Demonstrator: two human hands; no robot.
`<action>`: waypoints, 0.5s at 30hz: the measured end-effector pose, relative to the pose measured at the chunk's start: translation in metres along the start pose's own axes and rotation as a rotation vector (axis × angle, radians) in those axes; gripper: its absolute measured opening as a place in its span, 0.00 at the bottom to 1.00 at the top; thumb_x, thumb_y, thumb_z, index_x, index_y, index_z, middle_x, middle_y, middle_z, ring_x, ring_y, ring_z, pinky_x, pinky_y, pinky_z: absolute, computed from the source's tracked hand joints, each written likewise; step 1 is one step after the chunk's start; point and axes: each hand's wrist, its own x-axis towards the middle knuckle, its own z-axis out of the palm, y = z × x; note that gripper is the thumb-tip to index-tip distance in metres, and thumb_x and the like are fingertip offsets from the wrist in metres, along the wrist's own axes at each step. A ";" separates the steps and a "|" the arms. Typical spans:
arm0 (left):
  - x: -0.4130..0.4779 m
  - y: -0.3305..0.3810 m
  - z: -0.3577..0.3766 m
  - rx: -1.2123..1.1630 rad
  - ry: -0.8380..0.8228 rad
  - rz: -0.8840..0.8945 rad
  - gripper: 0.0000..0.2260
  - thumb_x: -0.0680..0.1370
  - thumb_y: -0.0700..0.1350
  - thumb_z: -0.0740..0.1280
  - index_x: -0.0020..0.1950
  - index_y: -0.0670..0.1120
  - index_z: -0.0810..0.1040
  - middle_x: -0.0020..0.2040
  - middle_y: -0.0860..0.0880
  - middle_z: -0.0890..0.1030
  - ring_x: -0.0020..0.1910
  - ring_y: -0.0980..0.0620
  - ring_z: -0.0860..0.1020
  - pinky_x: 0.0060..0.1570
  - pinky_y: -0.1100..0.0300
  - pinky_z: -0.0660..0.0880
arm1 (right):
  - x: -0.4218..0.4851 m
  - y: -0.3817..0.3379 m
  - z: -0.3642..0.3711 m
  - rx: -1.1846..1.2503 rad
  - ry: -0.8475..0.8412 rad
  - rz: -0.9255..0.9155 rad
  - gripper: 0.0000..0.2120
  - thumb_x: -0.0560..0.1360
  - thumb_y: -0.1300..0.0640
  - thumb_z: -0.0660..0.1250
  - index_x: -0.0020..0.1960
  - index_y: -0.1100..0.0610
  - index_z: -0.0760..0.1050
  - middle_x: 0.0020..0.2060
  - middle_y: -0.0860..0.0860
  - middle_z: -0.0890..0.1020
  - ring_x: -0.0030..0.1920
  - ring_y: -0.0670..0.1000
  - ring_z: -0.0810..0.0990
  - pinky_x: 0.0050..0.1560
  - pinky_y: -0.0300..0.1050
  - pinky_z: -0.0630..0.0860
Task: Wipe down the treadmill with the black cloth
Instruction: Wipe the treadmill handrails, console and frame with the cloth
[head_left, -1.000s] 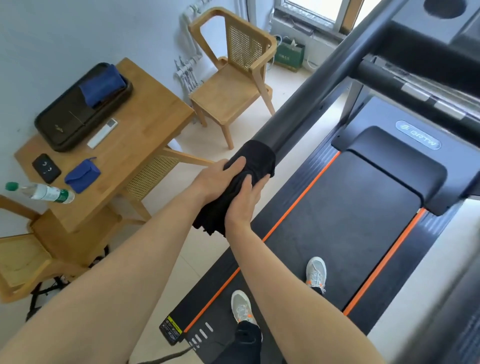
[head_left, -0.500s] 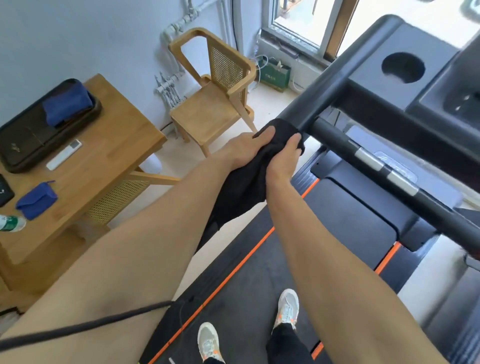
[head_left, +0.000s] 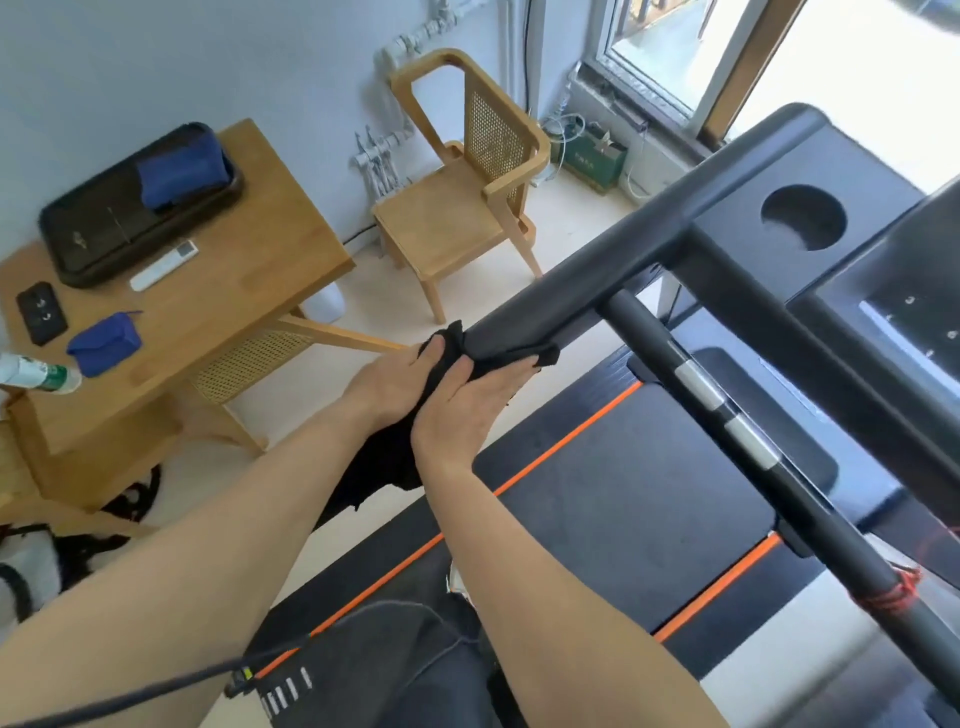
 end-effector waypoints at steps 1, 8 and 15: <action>0.007 0.007 0.001 -0.058 -0.031 -0.006 0.24 0.84 0.61 0.50 0.73 0.52 0.73 0.71 0.44 0.75 0.69 0.42 0.72 0.69 0.48 0.67 | 0.009 -0.004 -0.003 -0.030 0.011 -0.013 0.35 0.84 0.51 0.53 0.80 0.56 0.32 0.80 0.50 0.37 0.80 0.47 0.40 0.80 0.47 0.45; 0.072 0.080 0.006 -0.318 -0.364 0.024 0.16 0.85 0.55 0.57 0.53 0.50 0.81 0.55 0.46 0.83 0.52 0.52 0.79 0.54 0.59 0.73 | 0.083 -0.030 -0.031 -0.672 0.098 -0.411 0.30 0.82 0.51 0.50 0.80 0.63 0.49 0.81 0.58 0.47 0.81 0.58 0.43 0.80 0.56 0.45; 0.129 0.180 0.032 -0.393 -0.462 0.158 0.19 0.83 0.56 0.56 0.59 0.46 0.82 0.56 0.43 0.83 0.54 0.47 0.80 0.59 0.52 0.75 | 0.202 -0.090 -0.088 -1.102 0.109 -0.552 0.30 0.80 0.49 0.43 0.75 0.61 0.66 0.79 0.55 0.60 0.80 0.55 0.52 0.79 0.53 0.45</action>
